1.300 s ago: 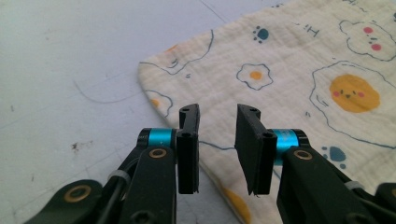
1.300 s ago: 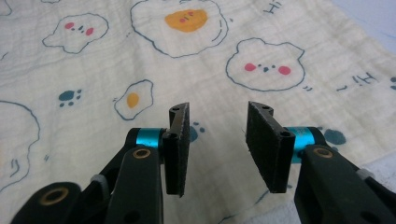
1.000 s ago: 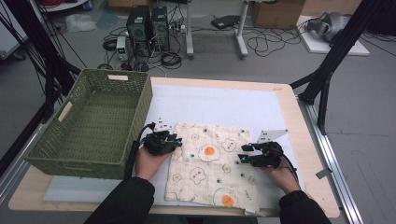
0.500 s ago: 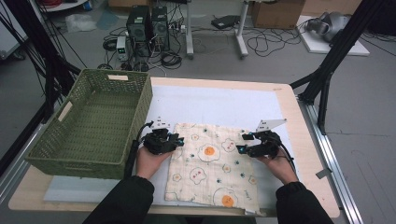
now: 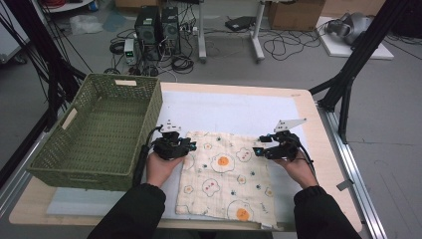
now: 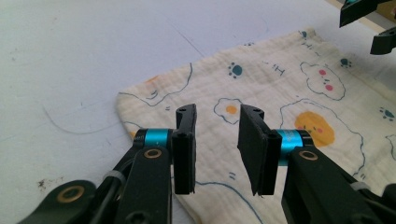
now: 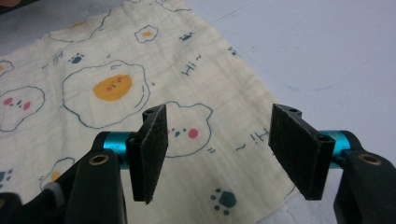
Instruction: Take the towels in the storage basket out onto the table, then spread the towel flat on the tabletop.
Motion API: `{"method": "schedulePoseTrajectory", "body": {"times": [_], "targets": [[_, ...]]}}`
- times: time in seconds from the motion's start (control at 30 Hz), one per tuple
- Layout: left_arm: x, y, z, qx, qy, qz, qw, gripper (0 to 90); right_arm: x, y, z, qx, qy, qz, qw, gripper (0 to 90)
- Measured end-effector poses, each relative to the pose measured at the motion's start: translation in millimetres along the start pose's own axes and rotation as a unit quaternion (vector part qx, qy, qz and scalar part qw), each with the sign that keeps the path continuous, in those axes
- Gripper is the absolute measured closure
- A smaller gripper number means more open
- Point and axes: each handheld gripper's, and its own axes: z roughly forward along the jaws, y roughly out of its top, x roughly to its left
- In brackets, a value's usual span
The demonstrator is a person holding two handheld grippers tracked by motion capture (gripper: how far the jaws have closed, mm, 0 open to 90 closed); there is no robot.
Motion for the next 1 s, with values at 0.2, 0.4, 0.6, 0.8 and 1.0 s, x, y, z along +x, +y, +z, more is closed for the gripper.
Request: {"method": "schedulePoseTrajectory", "body": {"times": [0.2, 0.4, 0.6, 0.8, 1.0], "targets": [[-1.3, -0.7, 2.0, 0.005, -0.002, 0.002, 1.0, 66.9, 1.6, 0.7, 0.7, 0.005, 0.001, -0.006, 1.0, 37.0], [-1.0, -1.2, 3.4, 0.007, -0.002, 0.002, 1.0, 66.9, 2.5, 0.8, 3.2, 0.011, 0.003, -0.009, 0.9999, 37.1], [2.9, -2.7, 6.5, 0.016, 0.01, -0.002, 0.9998, 66.9, 0.7, -0.4, 3.6, 0.017, -0.005, -0.008, 0.9998, 37.6], [8.2, -5.2, 12.1, 0.029, 0.021, -0.008, 0.9993, 66.9, -4.3, -3.5, 4.5, 0.03, -0.02, -0.005, 0.9994, 40.1], [9.5, -7.7, 20.3, 0.04, 0.026, -0.016, 0.9987, 66.8, -13.4, -8.5, 6.7, 0.038, -0.035, 0.011, 0.9986, 42.1]]}}
